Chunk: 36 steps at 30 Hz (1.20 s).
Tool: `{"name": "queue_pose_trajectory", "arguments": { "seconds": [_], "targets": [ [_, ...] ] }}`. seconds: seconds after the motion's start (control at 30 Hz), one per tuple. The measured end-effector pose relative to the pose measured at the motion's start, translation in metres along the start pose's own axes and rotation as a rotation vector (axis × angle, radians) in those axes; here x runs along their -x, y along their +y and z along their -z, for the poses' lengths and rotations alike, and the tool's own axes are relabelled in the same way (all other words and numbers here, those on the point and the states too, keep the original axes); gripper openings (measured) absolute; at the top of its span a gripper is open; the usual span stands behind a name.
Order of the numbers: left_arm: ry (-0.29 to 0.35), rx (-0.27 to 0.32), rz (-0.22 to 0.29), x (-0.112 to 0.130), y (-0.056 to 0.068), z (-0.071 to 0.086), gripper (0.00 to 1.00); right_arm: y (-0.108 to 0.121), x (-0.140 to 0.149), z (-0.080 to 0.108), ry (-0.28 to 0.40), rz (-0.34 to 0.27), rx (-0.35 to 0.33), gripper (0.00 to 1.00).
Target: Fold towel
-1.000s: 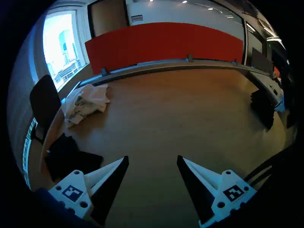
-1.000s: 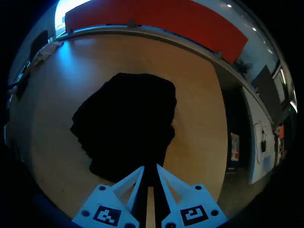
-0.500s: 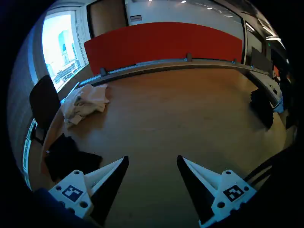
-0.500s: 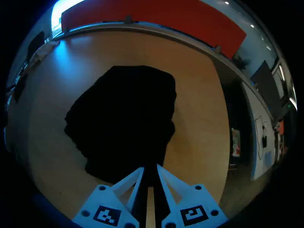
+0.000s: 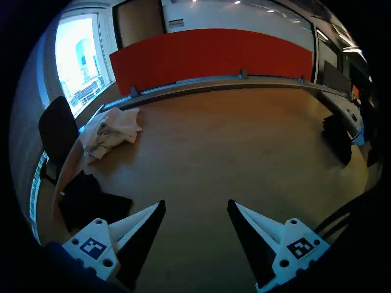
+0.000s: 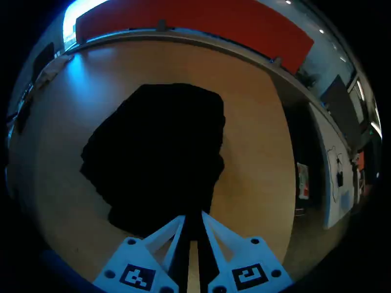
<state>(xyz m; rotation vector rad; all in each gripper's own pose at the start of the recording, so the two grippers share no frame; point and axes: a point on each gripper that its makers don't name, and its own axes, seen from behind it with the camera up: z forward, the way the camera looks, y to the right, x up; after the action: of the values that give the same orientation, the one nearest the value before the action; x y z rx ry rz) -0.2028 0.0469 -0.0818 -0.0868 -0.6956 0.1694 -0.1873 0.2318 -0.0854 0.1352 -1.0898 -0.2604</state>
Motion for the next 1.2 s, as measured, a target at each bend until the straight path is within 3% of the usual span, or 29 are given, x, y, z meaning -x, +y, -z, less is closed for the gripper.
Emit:
{"name": "queue_pose_trajectory", "arguments": {
  "seconds": [0.2, 0.43, 0.53, 0.67, 0.93, 1.2],
  "targets": [
    [0.006, -0.002, 0.004, -0.002, -0.002, 0.001, 0.94, 0.002, -0.003, 0.013, 0.033, 0.013, 0.019, 0.19],
    [0.012, 0.002, 0.004, -0.004, -0.001, 0.001, 0.94, 0.006, -0.005, 0.023, 0.056, 0.013, 0.048, 0.25],
    [0.014, 0.004, 0.002, -0.005, 0.000, 0.001, 0.94, 0.007, -0.006, 0.026, 0.067, 0.002, 0.057, 0.40],
    [0.014, 0.006, 0.004, -0.004, 0.000, 0.002, 0.94, 0.009, -0.008, 0.031, 0.084, -0.005, 0.074, 0.69],
    [0.020, 0.007, 0.007, -0.004, -0.003, 0.004, 0.94, 0.005, -0.012, 0.039, 0.110, -0.007, 0.078, 0.84],
    [0.032, 0.008, 0.015, -0.006, -0.007, 0.008, 0.94, -0.001, -0.023, 0.049, 0.157, -0.037, 0.085, 0.84]
  ]
}}
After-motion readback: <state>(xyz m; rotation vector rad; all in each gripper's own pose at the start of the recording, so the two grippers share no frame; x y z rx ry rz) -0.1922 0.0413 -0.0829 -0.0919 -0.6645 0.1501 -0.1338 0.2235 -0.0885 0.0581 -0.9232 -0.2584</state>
